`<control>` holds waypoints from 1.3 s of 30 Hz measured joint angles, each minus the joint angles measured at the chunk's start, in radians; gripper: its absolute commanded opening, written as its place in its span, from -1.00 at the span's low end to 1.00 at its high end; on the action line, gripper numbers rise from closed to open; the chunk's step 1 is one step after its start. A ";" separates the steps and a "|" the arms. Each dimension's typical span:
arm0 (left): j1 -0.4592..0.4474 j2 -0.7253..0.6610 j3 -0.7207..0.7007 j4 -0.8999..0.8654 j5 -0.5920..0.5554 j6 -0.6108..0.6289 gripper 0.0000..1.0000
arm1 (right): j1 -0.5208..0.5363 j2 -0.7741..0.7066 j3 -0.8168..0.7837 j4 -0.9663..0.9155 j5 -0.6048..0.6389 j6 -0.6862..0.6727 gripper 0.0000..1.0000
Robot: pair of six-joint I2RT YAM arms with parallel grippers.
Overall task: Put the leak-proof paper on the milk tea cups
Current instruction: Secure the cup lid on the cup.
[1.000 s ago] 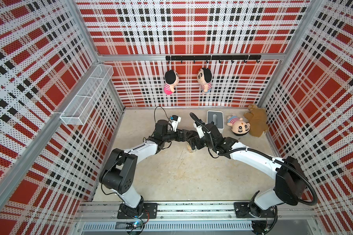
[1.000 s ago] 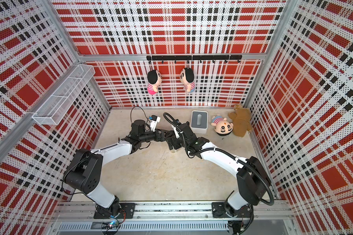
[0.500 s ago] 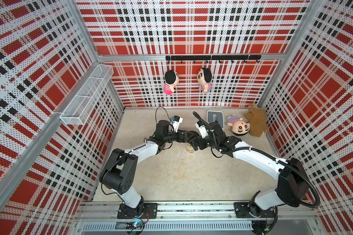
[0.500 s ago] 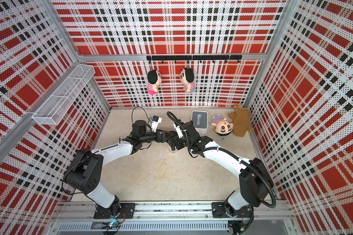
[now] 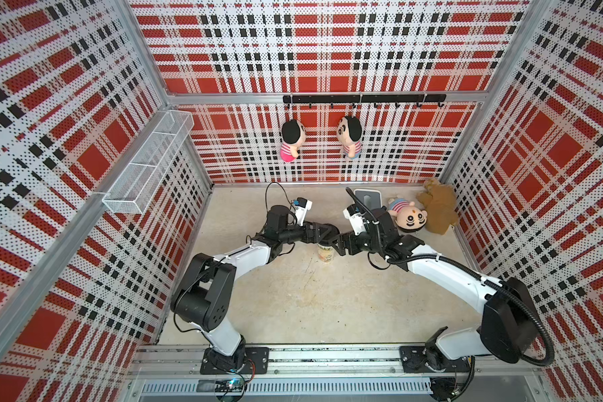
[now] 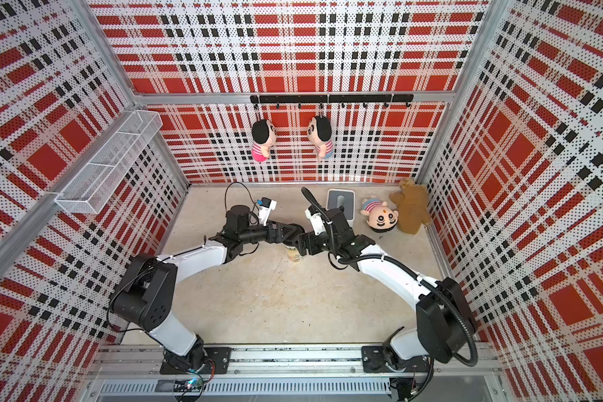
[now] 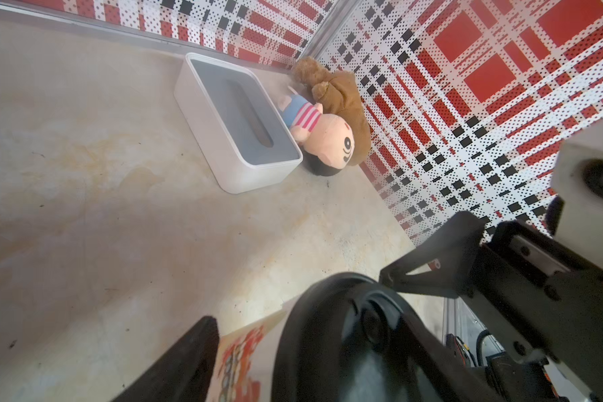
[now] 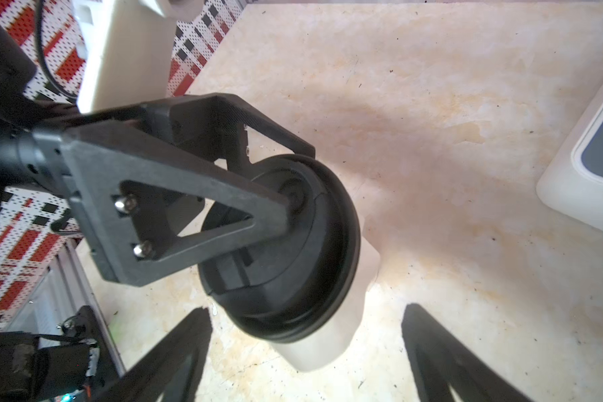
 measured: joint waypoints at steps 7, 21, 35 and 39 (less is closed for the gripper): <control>0.000 0.004 0.002 0.001 0.001 0.000 0.61 | -0.050 -0.003 -0.064 0.095 -0.082 0.075 0.45; 0.004 0.008 0.006 0.000 0.007 0.000 0.60 | -0.080 0.001 -0.103 0.172 -0.138 0.187 0.38; 0.002 0.013 0.007 0.000 0.007 0.000 0.59 | -0.091 0.051 -0.098 0.204 -0.142 0.276 0.04; 0.000 0.013 0.007 0.000 0.007 0.000 0.59 | -0.092 0.063 -0.083 0.197 -0.135 0.308 -0.15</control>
